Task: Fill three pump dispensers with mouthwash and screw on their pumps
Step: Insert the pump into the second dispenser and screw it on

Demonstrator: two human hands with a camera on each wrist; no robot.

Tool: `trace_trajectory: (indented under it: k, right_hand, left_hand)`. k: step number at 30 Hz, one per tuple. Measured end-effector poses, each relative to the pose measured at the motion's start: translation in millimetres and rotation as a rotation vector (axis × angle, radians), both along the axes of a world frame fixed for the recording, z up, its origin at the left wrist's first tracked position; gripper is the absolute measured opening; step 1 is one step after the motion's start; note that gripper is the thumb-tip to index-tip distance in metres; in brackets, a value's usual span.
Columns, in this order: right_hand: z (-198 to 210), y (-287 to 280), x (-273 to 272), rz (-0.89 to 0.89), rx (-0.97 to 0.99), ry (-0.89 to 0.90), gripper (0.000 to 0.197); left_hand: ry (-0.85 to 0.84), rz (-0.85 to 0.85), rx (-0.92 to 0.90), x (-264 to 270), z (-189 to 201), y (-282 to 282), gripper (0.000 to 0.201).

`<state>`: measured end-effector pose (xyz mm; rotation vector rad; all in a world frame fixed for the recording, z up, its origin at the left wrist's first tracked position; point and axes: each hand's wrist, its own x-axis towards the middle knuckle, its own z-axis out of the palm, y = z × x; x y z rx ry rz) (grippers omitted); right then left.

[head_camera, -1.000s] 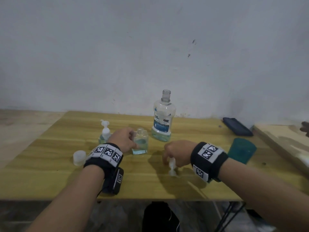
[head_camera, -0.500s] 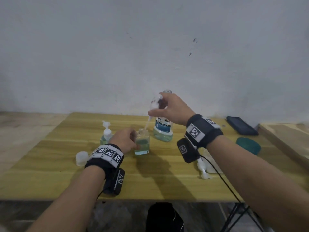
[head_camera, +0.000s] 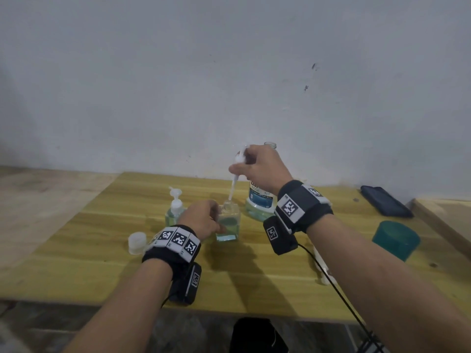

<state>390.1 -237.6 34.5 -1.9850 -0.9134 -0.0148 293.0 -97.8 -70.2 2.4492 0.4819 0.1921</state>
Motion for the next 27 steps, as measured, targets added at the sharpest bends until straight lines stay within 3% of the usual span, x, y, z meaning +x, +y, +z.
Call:
trace_trajectory:
  k: [13, 20, 27]
  right_hand:
    - [-8.1, 0.9, -5.0, 0.022, -0.074, -0.053, 0.025]
    - [-53.2, 2.9, -9.2, 0.107, -0.335, -0.029, 0.031]
    - [-70.6, -5.0, -3.1, 0.192, -0.334, 0.064, 0.032]
  left_hand:
    - [0.001, 0.014, 0.017, 0.3, -1.4, 0.0, 0.041]
    - [0.014, 0.026, 0.037, 0.4, -0.1, 0.0, 0.039]
    - [0.021, 0.007, 0.039, 1.4, 0.3, 1.4, 0.037]
